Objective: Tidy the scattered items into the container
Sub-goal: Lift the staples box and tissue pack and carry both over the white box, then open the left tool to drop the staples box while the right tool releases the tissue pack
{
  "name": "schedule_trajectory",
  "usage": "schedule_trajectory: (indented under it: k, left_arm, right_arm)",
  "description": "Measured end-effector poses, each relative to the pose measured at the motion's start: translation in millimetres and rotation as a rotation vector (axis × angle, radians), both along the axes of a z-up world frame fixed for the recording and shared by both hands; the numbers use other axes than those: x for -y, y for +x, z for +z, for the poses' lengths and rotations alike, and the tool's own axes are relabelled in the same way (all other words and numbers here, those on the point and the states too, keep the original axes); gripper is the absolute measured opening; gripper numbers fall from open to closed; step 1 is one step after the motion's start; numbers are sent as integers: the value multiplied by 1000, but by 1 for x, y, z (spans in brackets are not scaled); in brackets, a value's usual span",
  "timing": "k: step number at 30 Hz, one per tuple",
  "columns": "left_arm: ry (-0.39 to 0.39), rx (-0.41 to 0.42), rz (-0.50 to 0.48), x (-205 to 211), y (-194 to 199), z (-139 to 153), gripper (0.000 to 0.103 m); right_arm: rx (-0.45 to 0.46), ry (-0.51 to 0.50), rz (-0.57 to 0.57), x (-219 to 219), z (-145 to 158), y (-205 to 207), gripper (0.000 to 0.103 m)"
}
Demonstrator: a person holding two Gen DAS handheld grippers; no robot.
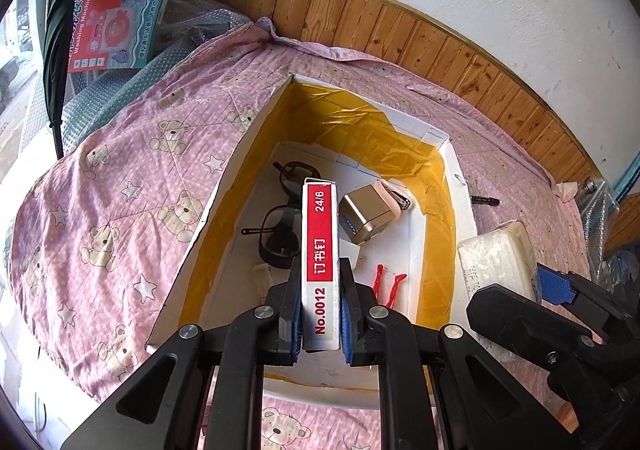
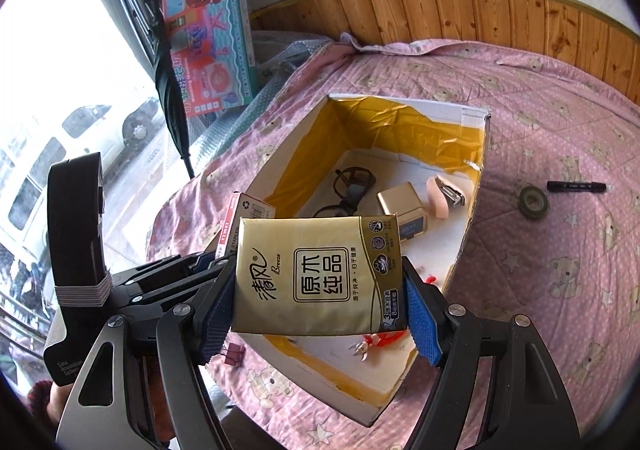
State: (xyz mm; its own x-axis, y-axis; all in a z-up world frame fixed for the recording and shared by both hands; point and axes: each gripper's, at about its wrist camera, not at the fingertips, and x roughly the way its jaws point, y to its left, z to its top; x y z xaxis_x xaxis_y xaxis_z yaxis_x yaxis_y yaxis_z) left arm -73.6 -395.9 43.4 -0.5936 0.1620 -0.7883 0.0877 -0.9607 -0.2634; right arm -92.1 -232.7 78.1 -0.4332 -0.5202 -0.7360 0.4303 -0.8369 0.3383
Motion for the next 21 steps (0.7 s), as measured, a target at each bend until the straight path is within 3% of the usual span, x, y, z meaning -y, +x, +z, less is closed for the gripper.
schedule_trajectory:
  k: [16, 18, 21]
  left_arm:
    - [7, 52, 35, 9, -15, -17, 19]
    - [11, 58, 36, 9, -17, -18, 32]
    - [17, 50, 44, 11, -17, -17, 41]
  right_arm:
    - [38, 33, -4, 8, -23, -29, 78]
    - [41, 34, -8, 9, -25, -30, 78]
    - [43, 35, -18, 8, -28, -32, 78]
